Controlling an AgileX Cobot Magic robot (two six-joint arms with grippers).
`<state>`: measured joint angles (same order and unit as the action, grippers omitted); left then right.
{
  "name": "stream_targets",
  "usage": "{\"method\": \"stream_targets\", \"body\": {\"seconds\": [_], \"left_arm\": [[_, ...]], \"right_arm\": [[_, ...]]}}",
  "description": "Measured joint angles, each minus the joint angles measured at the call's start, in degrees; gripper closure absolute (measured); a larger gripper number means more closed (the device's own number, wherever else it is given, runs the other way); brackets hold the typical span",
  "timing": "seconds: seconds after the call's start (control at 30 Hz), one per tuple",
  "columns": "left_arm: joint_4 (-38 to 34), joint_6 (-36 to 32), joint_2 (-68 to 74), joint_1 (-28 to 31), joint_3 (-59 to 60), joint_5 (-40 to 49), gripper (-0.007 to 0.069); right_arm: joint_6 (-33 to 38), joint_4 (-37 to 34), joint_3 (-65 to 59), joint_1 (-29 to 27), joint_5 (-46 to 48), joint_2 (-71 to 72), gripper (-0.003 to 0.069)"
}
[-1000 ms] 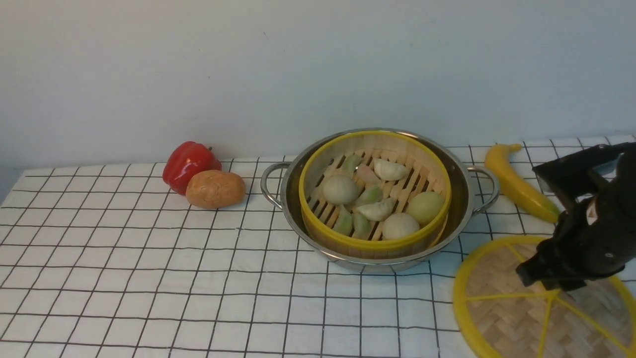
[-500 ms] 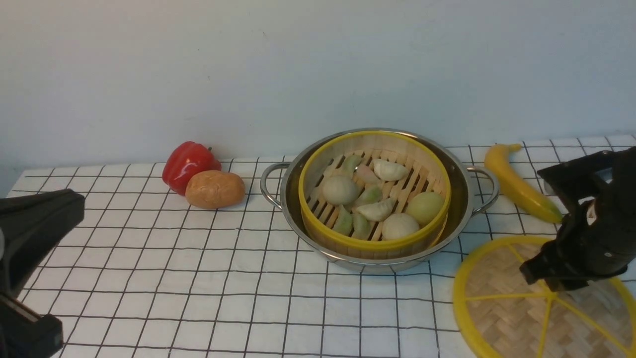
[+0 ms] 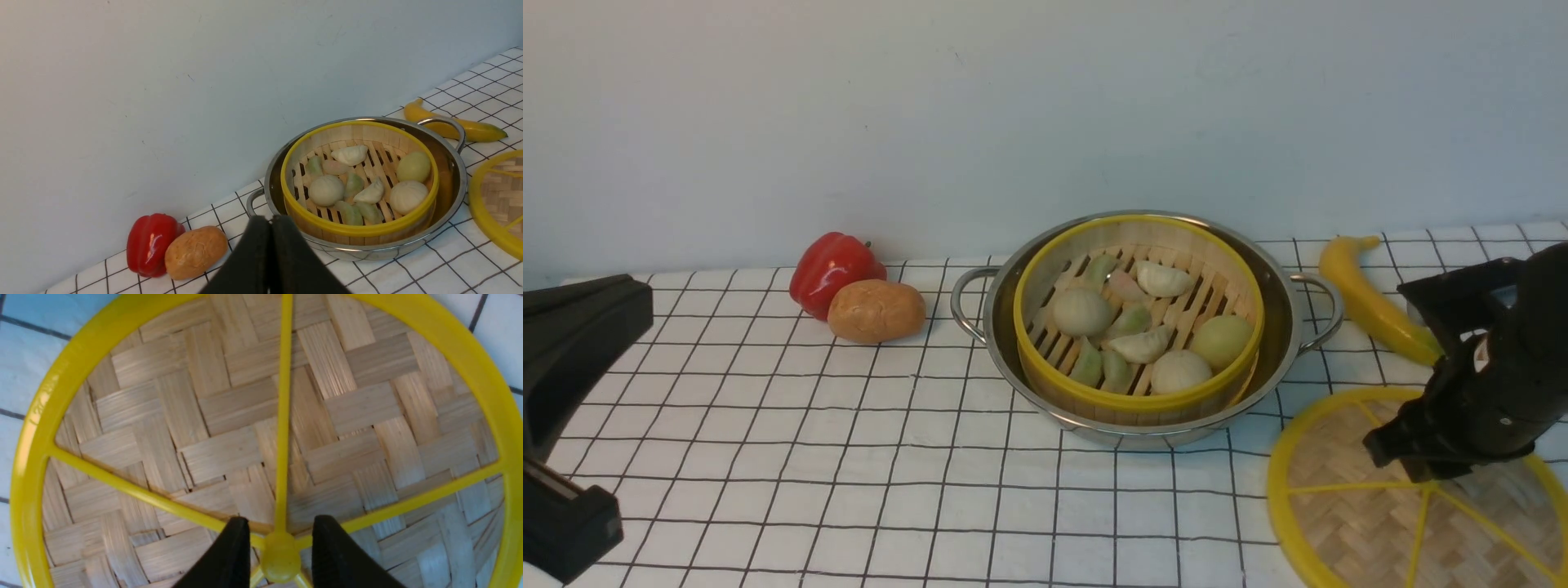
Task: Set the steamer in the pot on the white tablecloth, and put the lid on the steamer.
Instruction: 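Move the gripper down to the bamboo steamer lid and grasp its center knob, then place the bamboo steamer lid onto the steamer basket in the pot with the right gripper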
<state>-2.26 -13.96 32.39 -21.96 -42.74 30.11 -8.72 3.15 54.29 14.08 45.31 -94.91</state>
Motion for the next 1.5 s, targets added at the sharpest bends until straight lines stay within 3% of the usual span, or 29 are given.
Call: {"method": "stream_targets", "body": {"seconds": [0.6,0.7,0.77,0.87,1.13,1.23,1.5], "left_arm": [[0.0,0.0,0.0,0.0,0.0,0.0,0.0633],[0.0,0.0,0.0,0.0,0.0,0.0,0.0631],[0.0,0.0,0.0,0.0,0.0,0.0,0.0624],[0.0,0.0,0.0,0.0,0.0,0.0,0.0623],[-0.1,0.0,0.0,0.0,0.0,0.0,0.0623],[-0.1,0.0,0.0,0.0,0.0,0.0,0.0623],[-0.1,0.0,0.0,0.0,0.0,0.0,0.0613]], "right_arm": [[0.2,-0.1,0.0,0.0,0.6,-2.3,0.0419],[0.2,-0.1,0.0,0.0,0.9,-2.3,0.0449],[0.2,-0.2,0.1,0.0,1.6,-2.3,0.0512],[0.1,-0.2,0.1,0.0,2.6,-2.3,0.0511],[0.2,-0.2,5.3,0.0,16.1,0.8,0.0511],[1.0,-2.5,11.4,0.0,23.0,4.9,0.0511],[5.4,-12.4,26.2,1.3,25.3,4.6,0.0511]]}}
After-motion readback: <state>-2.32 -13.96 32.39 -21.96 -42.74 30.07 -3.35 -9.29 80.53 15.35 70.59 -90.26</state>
